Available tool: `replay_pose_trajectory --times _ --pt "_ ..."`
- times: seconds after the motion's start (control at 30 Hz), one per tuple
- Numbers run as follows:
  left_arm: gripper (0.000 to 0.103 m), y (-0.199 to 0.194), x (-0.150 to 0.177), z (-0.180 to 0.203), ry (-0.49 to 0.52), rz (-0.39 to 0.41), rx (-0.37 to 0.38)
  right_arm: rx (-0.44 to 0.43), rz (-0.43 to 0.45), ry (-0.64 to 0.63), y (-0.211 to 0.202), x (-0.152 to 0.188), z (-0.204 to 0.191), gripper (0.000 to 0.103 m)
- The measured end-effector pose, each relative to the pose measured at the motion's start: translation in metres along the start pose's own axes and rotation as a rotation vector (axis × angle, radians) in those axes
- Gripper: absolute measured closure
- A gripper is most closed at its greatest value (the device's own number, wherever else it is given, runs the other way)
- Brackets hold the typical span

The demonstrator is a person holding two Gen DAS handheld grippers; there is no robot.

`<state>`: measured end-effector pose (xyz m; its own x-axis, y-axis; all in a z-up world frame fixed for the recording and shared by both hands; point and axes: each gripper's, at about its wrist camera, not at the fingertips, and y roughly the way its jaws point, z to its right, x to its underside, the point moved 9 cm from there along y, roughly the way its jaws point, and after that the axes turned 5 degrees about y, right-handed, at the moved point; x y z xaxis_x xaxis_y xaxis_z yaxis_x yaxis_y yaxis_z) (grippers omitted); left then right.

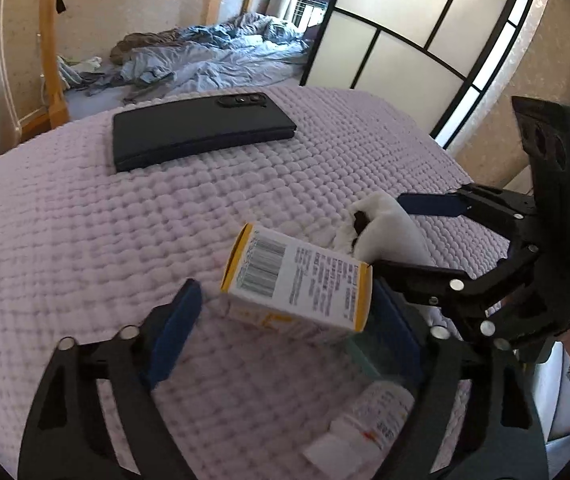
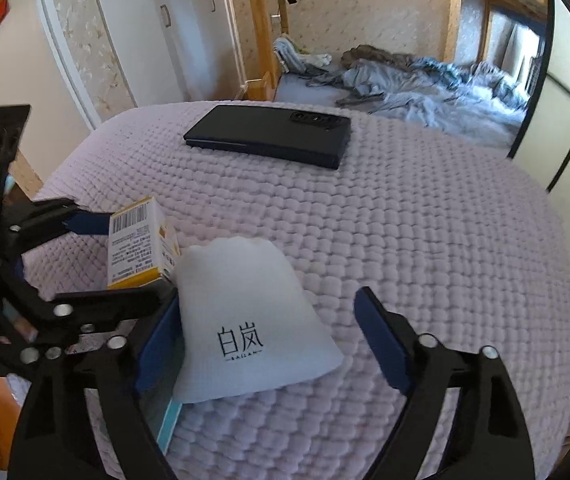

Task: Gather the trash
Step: 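Grasp the white-orange medicine box with the left tool while the right tool grasps the white mask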

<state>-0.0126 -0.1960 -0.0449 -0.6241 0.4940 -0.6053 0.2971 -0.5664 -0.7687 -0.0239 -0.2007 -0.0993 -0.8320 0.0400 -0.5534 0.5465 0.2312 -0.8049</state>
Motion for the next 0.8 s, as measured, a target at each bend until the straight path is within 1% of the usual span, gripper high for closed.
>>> replay_pose_trajectory --times 0.07,0.13,0.17,0.27,0.37,0.43,0.53,0.63,0.8 --pt "0.029 0.002 -0.002 0.001 0.015 0.002 0.006 -0.043 -0.010 0.019 0.004 -0.001 0.000 0.030" --pt "0.029 0.003 -0.004 0.003 0.032 0.003 0.003 -0.069 -0.014 0.027 0.004 0.000 0.000 0.034" --pt "0.030 0.003 -0.004 0.004 0.038 0.003 0.006 -0.083 -0.014 0.028 0.004 -0.001 -0.001 0.038" --pt "0.030 0.000 -0.002 0.006 0.052 0.010 0.001 -0.093 -0.008 0.039 0.002 -0.002 -0.001 0.042" --pt "0.031 0.000 -0.004 0.005 0.053 0.016 -0.017 -0.092 0.005 0.057 -0.007 -0.001 0.001 0.046" --pt "0.031 -0.003 -0.005 0.003 0.043 0.027 -0.027 -0.081 0.016 0.073 -0.012 -0.002 0.004 0.047" --pt "0.031 -0.009 -0.005 0.000 0.020 0.041 -0.038 -0.092 0.018 0.104 -0.015 -0.001 0.008 0.047" --pt "0.031 -0.013 -0.004 -0.002 0.006 0.046 -0.046 -0.074 0.027 0.115 -0.019 -0.001 0.013 0.049" --pt "0.031 -0.027 0.000 -0.006 -0.023 0.071 -0.079 -0.034 0.060 0.096 -0.035 -0.002 0.016 0.050"
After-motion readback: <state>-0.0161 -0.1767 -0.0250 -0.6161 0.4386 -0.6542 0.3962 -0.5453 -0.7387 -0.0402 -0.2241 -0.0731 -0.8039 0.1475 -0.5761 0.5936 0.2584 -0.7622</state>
